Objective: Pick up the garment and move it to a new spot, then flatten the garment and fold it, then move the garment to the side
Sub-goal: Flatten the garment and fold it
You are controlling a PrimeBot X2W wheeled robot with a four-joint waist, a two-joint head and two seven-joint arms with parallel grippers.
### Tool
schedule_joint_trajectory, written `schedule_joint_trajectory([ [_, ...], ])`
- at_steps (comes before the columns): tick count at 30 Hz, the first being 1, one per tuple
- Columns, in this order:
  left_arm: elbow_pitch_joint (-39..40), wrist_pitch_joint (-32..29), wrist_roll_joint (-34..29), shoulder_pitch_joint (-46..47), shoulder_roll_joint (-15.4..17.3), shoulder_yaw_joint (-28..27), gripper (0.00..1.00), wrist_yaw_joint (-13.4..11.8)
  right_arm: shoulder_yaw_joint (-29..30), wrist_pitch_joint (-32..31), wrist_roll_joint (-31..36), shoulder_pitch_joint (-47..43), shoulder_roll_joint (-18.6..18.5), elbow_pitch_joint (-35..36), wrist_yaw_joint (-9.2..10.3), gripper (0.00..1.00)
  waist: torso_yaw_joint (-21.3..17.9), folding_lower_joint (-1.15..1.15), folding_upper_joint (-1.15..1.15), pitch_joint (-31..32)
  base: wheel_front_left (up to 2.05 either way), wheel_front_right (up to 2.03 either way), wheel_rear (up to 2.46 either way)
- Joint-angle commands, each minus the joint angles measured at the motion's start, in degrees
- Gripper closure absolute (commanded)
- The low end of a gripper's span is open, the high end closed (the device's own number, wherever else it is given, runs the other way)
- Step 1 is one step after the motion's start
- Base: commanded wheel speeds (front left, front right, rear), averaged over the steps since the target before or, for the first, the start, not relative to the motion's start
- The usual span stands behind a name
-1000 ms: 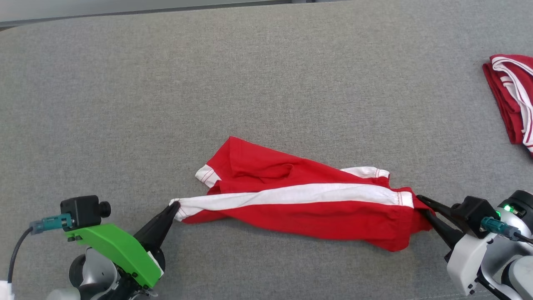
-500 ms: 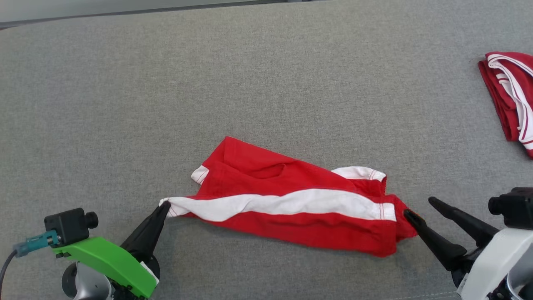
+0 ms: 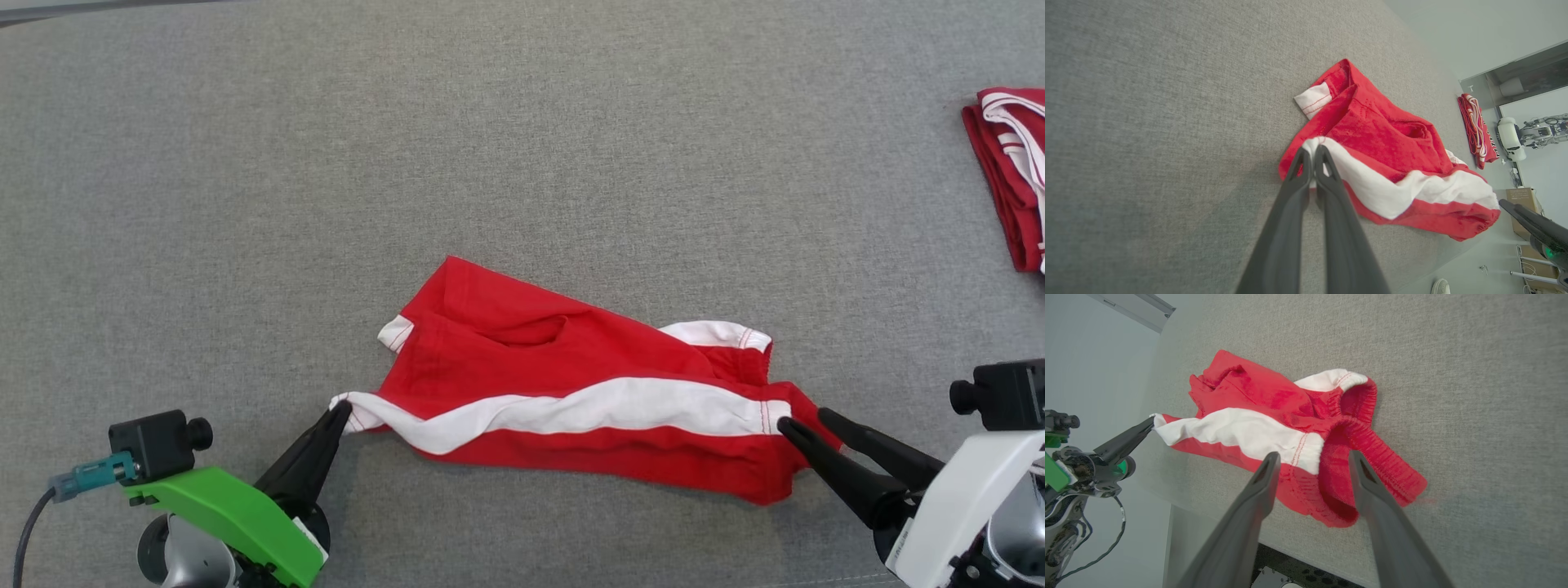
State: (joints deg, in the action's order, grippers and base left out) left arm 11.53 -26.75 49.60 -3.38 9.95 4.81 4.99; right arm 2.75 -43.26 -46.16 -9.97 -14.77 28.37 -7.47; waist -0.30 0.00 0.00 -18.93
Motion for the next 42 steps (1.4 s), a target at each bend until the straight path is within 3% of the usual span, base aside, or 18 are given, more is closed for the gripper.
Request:
schedule_joint_trajectory([
  [1,0.0,-0.2,-0.5,1.1,0.0,0.1,1.0,-0.1,0.2,-0.8,0.6,1.3,0.5,-0.6,-0.04,0.16,0.2,0.0,0.0,0.0,0.0,0.0,0.0],
  [4,-0.3,-0.2,-0.4,1.7,-0.3,0.7,1.0,0.1,-0.4,-2.8,2.0,3.8,1.3,-2.4,-0.04,0.2,0.8,0.0,0.0,-0.1,0.0,0.0,0.0],
  [8,-0.7,-0.6,-0.6,2.4,-0.4,1.9,1.0,0.4,-1.5,-6.0,3.3,5.8,2.4,-5.6,-0.04,0.32,2.0,0.0,0.0,0.0,0.0,0.0,0.0],
  [11,-1.1,-0.5,-0.4,2.8,-0.5,2.0,1.0,0.5,-2.5,-7.7,2.5,6.9,3.3,-6.9,-0.04,0.57,2.6,0.0,0.0,0.3,0.0,0.0,0.0],
  [13,-1.3,-0.1,-0.3,2.9,-0.7,2.0,1.0,0.4,-3.4,-7.9,2.0,7.9,3.9,-7.0,-0.04,1.0,2.9,0.0,0.0,0.7,0.0,0.0,0.0],
  [18,-0.1,0.1,0.0,2.5,-0.2,1.5,1.0,0.5,-2.8,-8.9,-1.4,9.3,2.7,-4.1,-0.04,1.0,3.0,0.0,0.0,2.4,0.0,0.0,0.0],
  [27,12.7,-0.8,1.9,0.0,2.1,-2.2,1.0,-1.2,10.4,-15.3,-13.4,7.2,5.5,6.4,-0.04,1.0,1.8,0.0,0.0,5.6,0.0,0.0,0.0],
  [36,24.5,-3.9,3.0,-3.9,3.4,-1.9,1.0,-2.6,18.7,-20.4,-18.5,4.9,7.1,11.2,-0.04,1.0,-0.1,0.0,0.0,6.0,0.0,0.0,0.0],
  [40,27.9,-6.4,4.0,-1.8,4.9,-1.9,1.0,-3.1,21.9,-22.2,-21.4,8.5,7.4,13.3,-0.04,1.0,-0.4,0.0,0.0,4.1,0.0,0.0,0.0],
  [42,26.8,-9.2,3.3,4.3,7.5,-3.1,1.0,-4.0,23.6,-23.0,-21.1,14.8,6.3,12.8,-0.04,1.0,-0.1,0.0,0.0,0.8,0.0,0.0,0.0],
])
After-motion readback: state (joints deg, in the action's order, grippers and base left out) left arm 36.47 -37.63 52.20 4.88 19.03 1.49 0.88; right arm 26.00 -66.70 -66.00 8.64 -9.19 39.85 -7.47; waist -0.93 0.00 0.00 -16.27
